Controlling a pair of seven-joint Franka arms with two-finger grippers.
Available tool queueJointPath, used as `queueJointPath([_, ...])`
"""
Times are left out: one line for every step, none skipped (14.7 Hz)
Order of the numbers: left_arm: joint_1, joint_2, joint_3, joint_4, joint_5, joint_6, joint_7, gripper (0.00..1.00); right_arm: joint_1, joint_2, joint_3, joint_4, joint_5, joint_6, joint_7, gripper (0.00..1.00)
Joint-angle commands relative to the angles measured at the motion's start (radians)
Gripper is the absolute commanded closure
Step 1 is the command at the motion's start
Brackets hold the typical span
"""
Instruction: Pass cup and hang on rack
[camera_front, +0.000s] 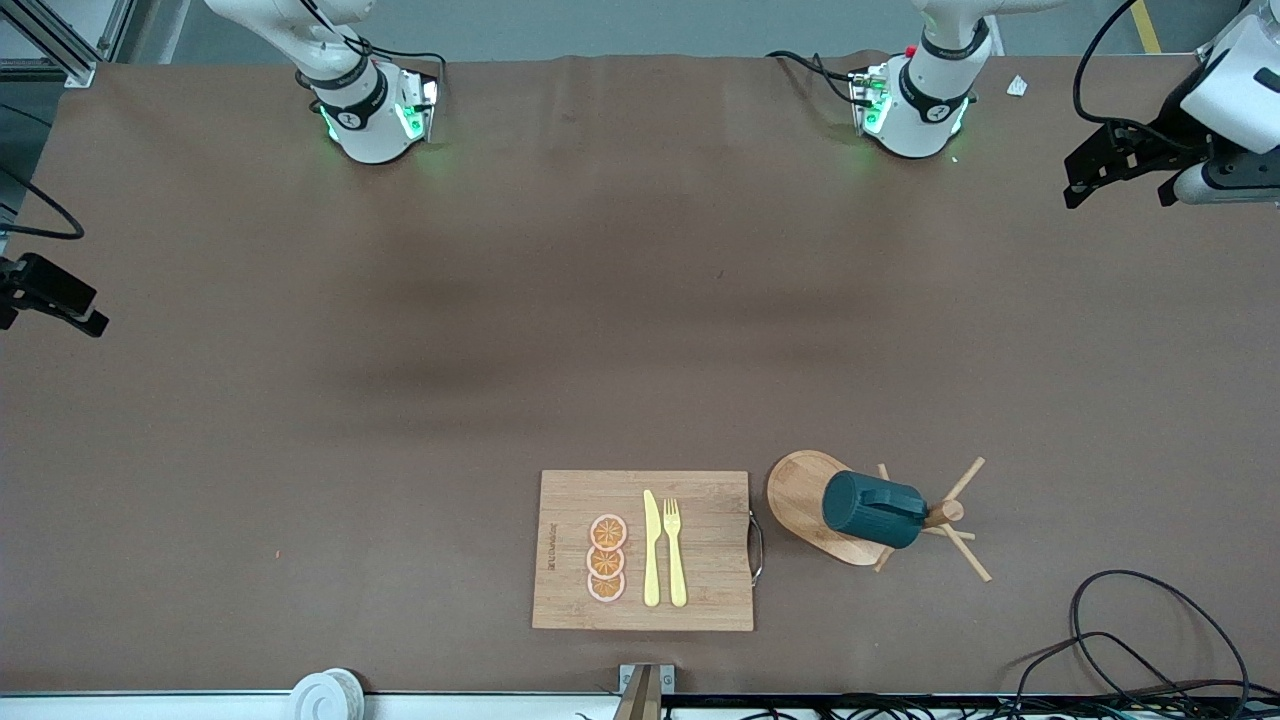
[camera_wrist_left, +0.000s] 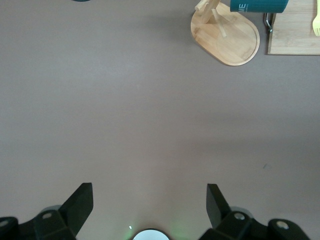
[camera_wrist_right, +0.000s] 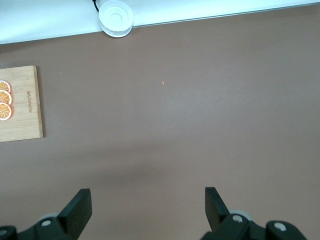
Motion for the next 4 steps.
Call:
queueJointPath([0.0,-0.006,0.004,0.006,-0.019,0.008,0.014,0.0,-0.018,-0.007,0.016,0.001,-0.006,-0.008,0.001,0.0])
queueJointPath([0.001,-0.004,0.004,0.013,-0.019,0.008,0.014,0.0,-0.018,-0.007,0.016,0.001,-0.006,-0.008,0.0,0.0])
queueJointPath([0.0,-0.003,0.004,0.021,-0.019,0.008,0.011,0.0,-0.018,-0.007,0.016,0.001,-0.006,-0.008,0.001,0.0])
queueJointPath([-0.005,0.0,0.004,0.022,-0.019,0.008,0.011,0.0,-0.018,-0.007,0.016,0.001,-0.006,-0.008,0.0,0.0])
